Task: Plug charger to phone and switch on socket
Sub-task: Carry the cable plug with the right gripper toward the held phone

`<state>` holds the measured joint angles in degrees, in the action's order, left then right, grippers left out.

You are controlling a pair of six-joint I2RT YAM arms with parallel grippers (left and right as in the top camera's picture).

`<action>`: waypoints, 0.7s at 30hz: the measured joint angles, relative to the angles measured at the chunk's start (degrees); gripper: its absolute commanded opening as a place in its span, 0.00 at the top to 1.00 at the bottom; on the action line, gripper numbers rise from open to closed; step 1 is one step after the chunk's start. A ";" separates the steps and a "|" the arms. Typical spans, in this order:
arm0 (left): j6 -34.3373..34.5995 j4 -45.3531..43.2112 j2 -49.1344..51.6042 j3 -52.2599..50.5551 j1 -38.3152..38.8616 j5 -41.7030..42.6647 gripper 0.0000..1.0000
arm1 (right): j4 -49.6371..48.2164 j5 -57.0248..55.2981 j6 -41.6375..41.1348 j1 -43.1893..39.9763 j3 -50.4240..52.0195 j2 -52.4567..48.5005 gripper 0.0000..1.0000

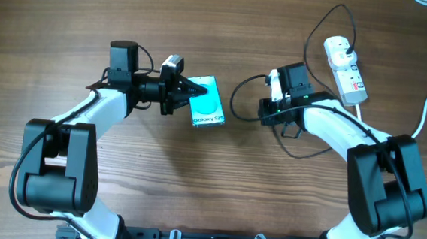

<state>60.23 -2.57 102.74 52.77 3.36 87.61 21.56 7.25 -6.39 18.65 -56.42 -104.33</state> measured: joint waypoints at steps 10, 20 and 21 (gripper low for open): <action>-0.02 0.00 0.00 0.00 0.00 0.22 0.96 | 3.74 -3.39 0.24 0.90 -0.74 -0.24 0.95; -0.07 0.00 0.00 0.00 0.00 0.37 0.96 | 4.37 -6.32 -2.03 1.99 -0.98 -0.24 0.95; -0.07 0.00 0.00 0.00 0.00 0.37 0.96 | 5.35 -7.80 -3.04 2.32 -1.44 -0.37 0.95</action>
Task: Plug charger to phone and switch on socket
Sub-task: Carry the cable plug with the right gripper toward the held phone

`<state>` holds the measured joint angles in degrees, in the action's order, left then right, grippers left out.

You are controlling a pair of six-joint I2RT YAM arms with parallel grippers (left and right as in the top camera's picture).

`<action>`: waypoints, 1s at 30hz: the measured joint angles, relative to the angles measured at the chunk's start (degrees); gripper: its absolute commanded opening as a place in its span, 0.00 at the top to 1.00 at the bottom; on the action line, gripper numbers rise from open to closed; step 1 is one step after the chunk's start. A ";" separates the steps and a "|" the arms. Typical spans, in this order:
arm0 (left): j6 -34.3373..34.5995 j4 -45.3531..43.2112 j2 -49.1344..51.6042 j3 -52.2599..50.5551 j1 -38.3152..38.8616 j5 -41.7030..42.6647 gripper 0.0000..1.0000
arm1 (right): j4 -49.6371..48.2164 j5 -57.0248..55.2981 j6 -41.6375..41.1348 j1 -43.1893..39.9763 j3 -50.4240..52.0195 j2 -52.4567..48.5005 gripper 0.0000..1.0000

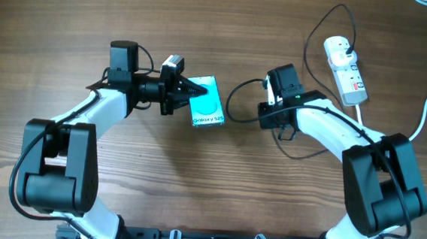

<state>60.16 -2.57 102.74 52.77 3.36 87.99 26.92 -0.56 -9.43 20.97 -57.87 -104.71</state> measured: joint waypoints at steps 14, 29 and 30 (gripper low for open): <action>-0.13 0.00 0.00 0.00 0.00 -0.28 0.96 | 11.74 -7.10 -6.84 -1.42 -3.50 -1.36 0.95; -2.82 -0.46 0.00 0.00 0.00 -1.11 0.96 | 8.13 -0.46 -8.79 -2.89 -2.95 -1.33 0.96; -3.67 -0.98 0.00 0.00 0.00 -1.09 0.96 | 8.11 2.91 -7.87 -3.50 -3.28 -1.31 0.96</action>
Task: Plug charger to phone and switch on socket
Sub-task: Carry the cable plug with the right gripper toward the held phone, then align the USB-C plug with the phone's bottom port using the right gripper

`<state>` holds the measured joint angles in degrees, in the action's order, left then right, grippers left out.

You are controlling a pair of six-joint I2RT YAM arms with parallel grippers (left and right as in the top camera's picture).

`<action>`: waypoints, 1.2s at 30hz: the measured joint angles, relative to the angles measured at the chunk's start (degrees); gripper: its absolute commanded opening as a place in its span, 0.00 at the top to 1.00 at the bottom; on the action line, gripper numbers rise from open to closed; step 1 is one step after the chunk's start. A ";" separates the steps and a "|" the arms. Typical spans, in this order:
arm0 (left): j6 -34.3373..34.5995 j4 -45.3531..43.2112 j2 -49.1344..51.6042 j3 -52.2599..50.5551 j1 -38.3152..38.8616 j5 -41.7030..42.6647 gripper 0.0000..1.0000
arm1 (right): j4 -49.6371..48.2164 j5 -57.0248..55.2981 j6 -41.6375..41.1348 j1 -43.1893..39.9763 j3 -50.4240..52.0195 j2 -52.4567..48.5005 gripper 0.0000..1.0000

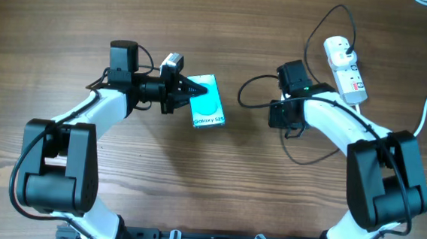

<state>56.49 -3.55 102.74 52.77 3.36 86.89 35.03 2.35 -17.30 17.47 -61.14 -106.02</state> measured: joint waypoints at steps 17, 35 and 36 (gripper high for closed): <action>-2.43 -32.52 0.00 0.15 0.00 2.01 0.96 | 14.21 57.81 30.12 -1.36 2.23 20.11 0.95; 15.61 -57.18 -0.09 0.22 0.00 -1.09 0.96 | -16.92 71.10 15.91 0.79 10.12 20.09 0.96; 16.15 -57.18 -0.09 0.22 0.00 -1.25 0.96 | -16.94 70.84 15.15 0.79 10.12 20.09 0.96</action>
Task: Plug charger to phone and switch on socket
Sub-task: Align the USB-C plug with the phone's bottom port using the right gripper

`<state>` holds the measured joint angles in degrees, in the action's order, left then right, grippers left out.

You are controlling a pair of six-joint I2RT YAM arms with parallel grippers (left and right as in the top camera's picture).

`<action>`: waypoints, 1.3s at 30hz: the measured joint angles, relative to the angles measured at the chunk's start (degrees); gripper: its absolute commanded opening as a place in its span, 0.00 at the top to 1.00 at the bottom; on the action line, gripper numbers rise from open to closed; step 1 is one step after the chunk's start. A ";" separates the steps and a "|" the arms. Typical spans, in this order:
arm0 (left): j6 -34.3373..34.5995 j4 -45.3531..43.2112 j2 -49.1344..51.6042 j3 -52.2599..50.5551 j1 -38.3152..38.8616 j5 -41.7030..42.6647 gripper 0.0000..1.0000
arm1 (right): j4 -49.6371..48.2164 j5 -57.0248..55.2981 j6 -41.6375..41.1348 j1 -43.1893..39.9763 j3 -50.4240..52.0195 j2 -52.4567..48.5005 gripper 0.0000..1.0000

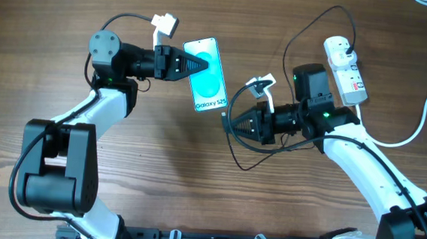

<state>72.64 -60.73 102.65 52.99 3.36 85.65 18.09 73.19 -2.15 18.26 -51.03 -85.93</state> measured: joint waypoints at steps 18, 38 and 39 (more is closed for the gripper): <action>1.44 -0.50 0.00 0.00 0.48 -0.52 0.96 | -7.06 -0.17 -8.52 3.72 0.07 -0.13 0.96; 1.42 -1.11 0.00 0.00 0.55 0.81 0.96 | -7.72 1.36 -9.84 3.02 0.07 -3.08 0.96; 1.42 -1.11 0.00 0.00 0.37 0.85 0.96 | -7.93 1.42 -9.94 2.93 0.07 -3.08 0.96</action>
<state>74.06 -61.84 102.65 52.99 3.73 86.50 10.15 74.61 -12.10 21.19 -50.96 -89.01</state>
